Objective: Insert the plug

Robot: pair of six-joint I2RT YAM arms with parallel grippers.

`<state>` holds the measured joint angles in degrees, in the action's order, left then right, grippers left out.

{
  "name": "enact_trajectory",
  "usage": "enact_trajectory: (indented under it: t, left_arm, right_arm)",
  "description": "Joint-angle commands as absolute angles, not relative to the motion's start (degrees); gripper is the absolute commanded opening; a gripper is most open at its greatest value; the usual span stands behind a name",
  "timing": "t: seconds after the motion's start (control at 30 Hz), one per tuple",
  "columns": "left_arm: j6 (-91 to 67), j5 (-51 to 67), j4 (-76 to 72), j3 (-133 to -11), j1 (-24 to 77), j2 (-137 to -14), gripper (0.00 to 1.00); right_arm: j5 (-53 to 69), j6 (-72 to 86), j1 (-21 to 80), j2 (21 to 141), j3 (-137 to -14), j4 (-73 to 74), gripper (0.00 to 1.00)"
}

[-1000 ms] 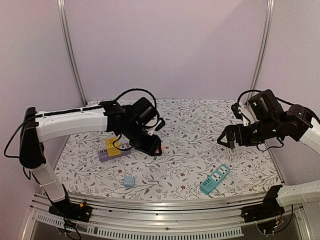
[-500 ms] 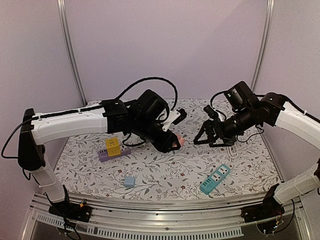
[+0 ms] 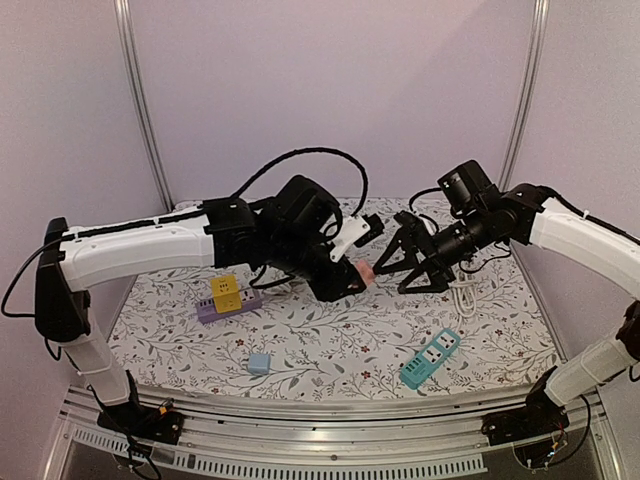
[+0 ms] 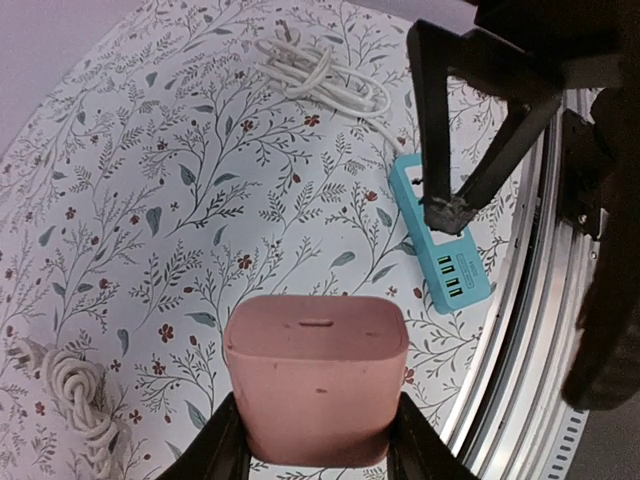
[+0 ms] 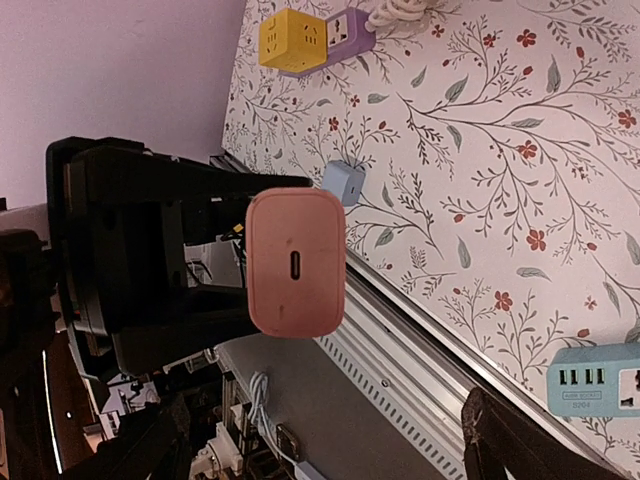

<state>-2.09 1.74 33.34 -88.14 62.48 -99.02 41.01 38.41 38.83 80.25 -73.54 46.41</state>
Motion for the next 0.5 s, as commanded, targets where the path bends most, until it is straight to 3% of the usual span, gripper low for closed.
enact_trajectory:
  t: [0.0, 0.3, 0.47]
  left_arm:
    - [-0.1, 0.5, 31.9, -90.7, 63.7, -99.1, 0.00]
    - [2.2, 2.4, 34.4, -93.3, 64.1, -100.9, 0.00]
    - [3.6, 2.9, 36.1, -95.2, 64.3, -102.5, 0.00]
  right_arm:
    - [46.6, 45.6, 37.1, 82.8, -73.3, 39.9, 0.91]
    - [47.0, 51.2, 37.0, 87.0, -74.8, 37.9, 0.86]
    - [46.9, 49.9, 37.0, 88.2, -75.4, 41.9, 0.78]
